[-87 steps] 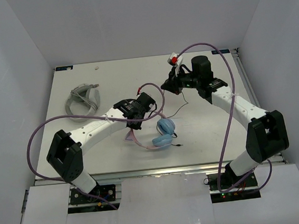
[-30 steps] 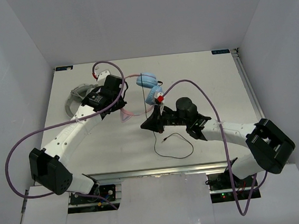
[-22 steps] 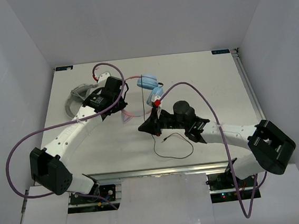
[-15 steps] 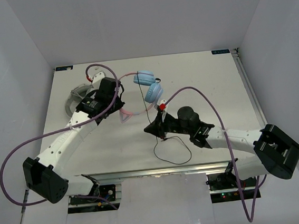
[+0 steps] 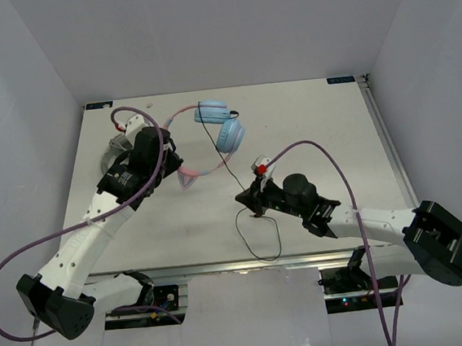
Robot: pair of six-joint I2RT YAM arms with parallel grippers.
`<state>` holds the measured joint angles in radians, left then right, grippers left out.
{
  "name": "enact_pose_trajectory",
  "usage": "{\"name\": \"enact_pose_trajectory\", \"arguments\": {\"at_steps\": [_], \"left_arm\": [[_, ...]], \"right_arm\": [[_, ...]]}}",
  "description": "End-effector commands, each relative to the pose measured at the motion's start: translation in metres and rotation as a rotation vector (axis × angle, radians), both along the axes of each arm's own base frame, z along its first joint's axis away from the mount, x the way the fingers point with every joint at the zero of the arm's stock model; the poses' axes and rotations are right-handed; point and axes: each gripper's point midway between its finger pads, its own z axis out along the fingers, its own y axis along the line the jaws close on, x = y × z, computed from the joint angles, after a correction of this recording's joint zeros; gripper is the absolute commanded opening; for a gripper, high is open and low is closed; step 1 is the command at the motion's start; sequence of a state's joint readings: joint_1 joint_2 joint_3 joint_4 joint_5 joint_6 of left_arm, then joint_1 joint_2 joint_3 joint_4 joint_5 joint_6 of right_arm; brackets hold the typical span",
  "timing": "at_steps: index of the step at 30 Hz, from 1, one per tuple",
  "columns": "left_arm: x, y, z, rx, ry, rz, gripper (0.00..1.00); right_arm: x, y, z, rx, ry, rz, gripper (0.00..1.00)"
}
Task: Wrap the headphones
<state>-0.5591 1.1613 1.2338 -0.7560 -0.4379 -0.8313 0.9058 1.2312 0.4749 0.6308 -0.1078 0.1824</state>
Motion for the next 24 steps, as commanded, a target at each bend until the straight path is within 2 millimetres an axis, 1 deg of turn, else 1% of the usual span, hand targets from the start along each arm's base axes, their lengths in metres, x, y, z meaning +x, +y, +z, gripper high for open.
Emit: {"name": "enact_pose_trajectory", "arguments": {"at_steps": [1,4,7,12,16,18,20,22,24], "left_arm": [[0.002,0.004,0.040,-0.094,-0.131,0.034,0.00],[-0.003,-0.002,0.043,-0.119,-0.137,-0.008,0.00],[-0.009,-0.008,0.043,-0.133,-0.133,-0.062,0.00],[-0.025,-0.015,0.046,-0.157,-0.146,-0.154,0.00],[-0.043,-0.043,0.053,-0.242,-0.156,-0.331,0.00],[-0.050,-0.053,0.054,-0.276,-0.155,-0.394,0.00],[-0.061,-0.063,0.053,-0.313,-0.143,-0.467,0.00],[-0.069,-0.068,0.053,-0.339,-0.138,-0.512,0.00],[-0.076,-0.071,0.054,-0.362,-0.143,-0.540,0.00]], "right_arm": [[0.010,-0.010,0.002,-0.006,-0.045,-0.076,0.08],[0.012,-0.010,-0.003,-0.019,-0.040,-0.089,0.08],[0.024,-0.018,-0.007,-0.039,-0.049,-0.166,0.08],[0.042,-0.031,-0.007,-0.057,-0.075,-0.282,0.08],[0.049,-0.027,-0.004,-0.057,-0.096,-0.295,0.08],[0.051,-0.024,-0.002,-0.048,-0.101,-0.294,0.08],[0.054,-0.023,0.000,-0.040,-0.106,-0.300,0.12],[0.058,-0.023,0.000,-0.032,-0.112,-0.317,0.18],[0.062,-0.023,0.000,-0.025,-0.116,-0.335,0.21]]}}
